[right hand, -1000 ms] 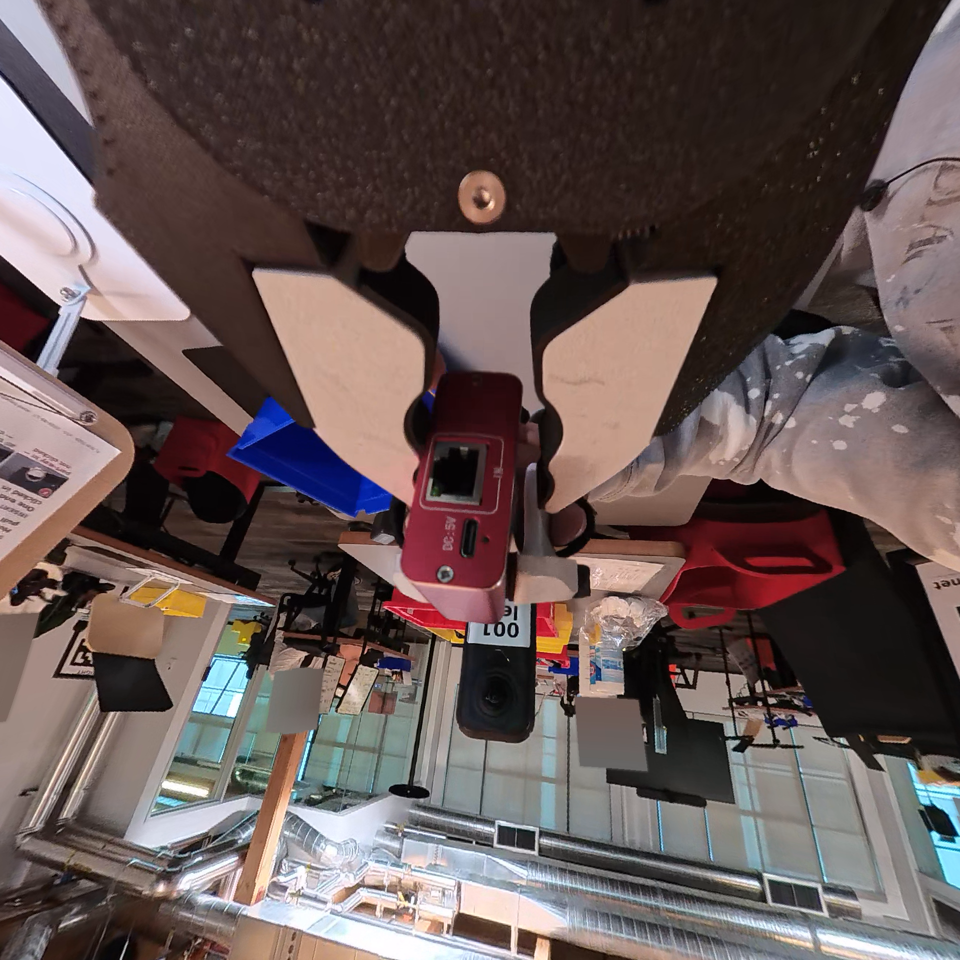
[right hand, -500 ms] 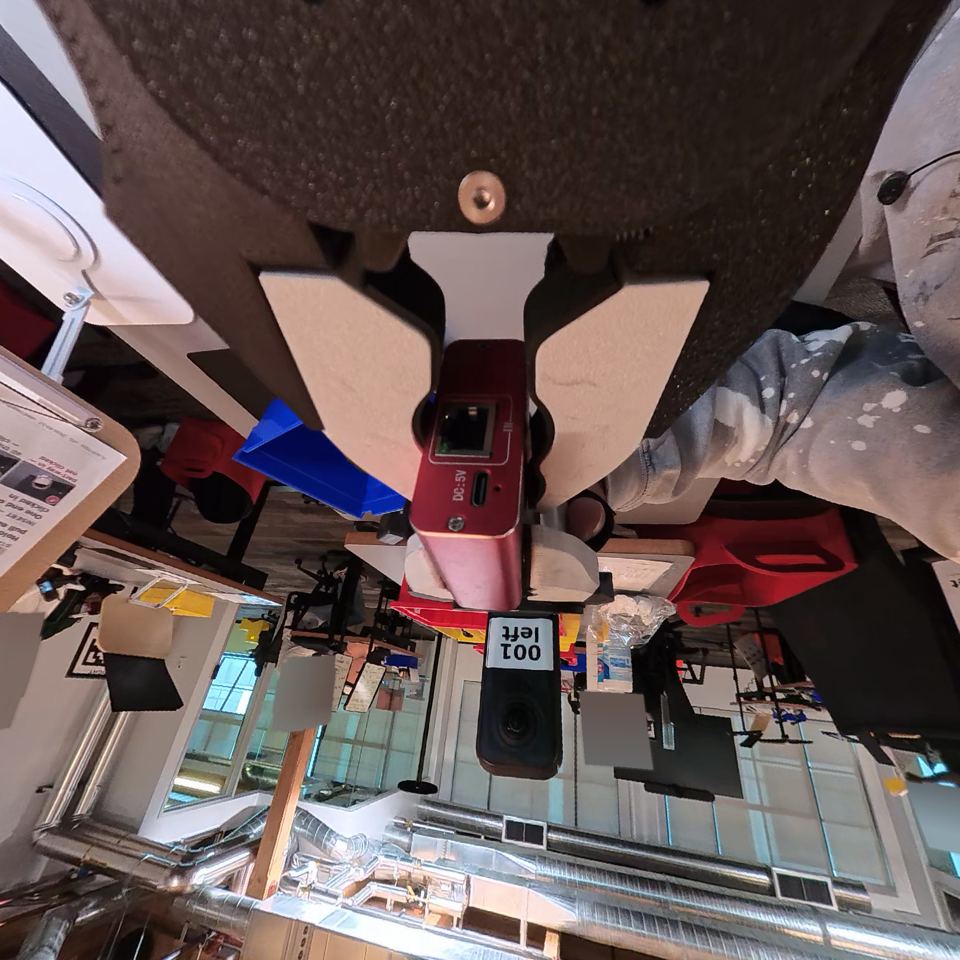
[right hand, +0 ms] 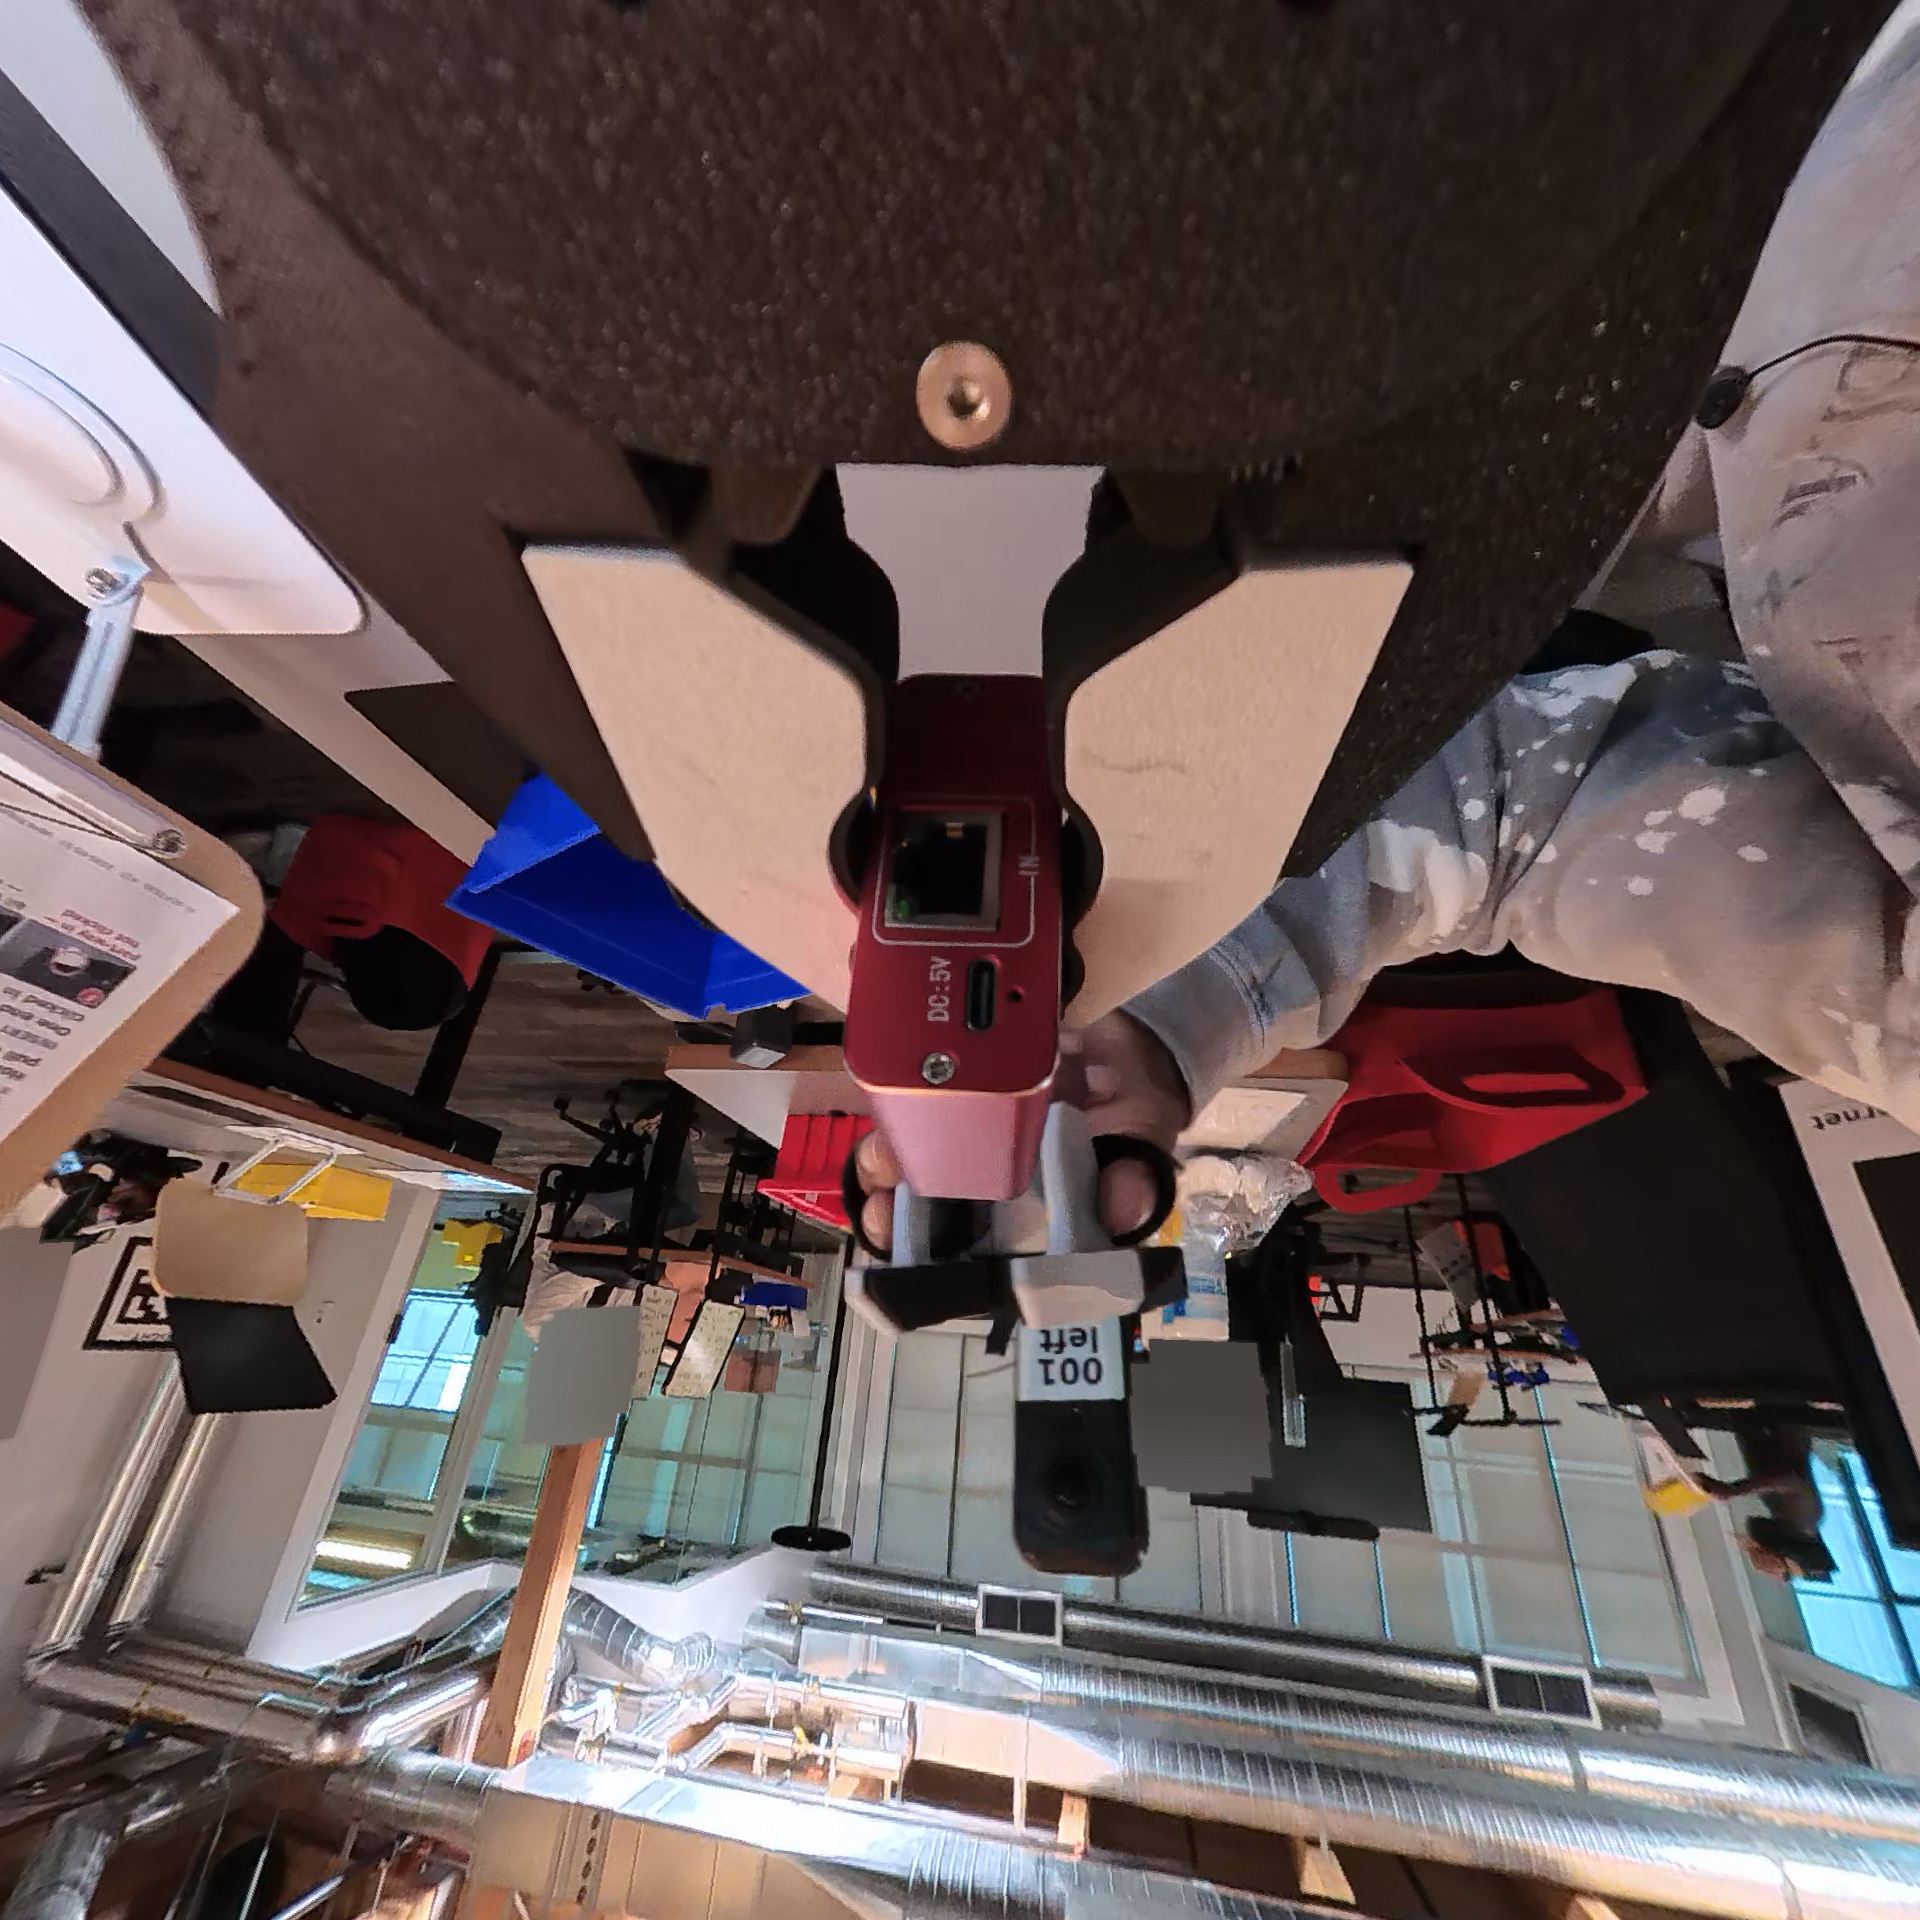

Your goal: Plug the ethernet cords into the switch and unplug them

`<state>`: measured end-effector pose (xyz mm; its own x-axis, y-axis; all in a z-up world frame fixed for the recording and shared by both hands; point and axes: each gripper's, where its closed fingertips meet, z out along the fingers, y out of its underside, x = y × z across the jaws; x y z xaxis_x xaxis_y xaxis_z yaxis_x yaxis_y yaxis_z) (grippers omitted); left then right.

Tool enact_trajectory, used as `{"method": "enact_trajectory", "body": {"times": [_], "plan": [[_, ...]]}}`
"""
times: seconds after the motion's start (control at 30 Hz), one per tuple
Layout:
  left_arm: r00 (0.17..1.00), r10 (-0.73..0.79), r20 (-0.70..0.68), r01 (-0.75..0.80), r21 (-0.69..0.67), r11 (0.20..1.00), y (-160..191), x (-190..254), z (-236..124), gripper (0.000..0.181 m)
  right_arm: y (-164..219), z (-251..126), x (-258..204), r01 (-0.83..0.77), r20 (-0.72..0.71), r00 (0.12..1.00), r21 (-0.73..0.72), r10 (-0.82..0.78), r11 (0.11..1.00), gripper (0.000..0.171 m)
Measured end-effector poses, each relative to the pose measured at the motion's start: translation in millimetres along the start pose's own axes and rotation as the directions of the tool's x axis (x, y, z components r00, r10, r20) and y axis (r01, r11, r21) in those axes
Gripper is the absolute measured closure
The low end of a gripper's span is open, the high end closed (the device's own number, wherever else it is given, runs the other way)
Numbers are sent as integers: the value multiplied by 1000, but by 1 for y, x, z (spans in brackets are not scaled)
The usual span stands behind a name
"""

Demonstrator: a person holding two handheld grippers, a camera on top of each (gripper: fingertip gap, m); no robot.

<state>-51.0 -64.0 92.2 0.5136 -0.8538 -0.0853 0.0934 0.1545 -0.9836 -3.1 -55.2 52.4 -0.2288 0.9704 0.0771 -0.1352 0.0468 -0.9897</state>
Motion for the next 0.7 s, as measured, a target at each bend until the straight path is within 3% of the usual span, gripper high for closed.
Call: {"method": "enact_trajectory", "body": {"times": [0.17,0.3,0.37,0.53,0.7], "plan": [[935,142,325,-65,-237,969,21,-61,-53,148,-10,-15,12,10,-37,999,45,-8,999,142],[750,348,563,-1,-525,851,68,-128,-106,149,-15,-26,21,16,-76,997,60,-11,998,143],[705,396,589,71,-615,786,95,-149,-125,150,-17,-30,24,16,-86,996,64,-11,998,143],[692,396,604,221,-699,680,167,-183,-150,150,-24,-37,25,20,-84,996,82,-13,996,143],[639,527,561,250,-799,547,214,-204,-173,148,-29,-41,25,26,-83,996,102,-17,995,143]]}}
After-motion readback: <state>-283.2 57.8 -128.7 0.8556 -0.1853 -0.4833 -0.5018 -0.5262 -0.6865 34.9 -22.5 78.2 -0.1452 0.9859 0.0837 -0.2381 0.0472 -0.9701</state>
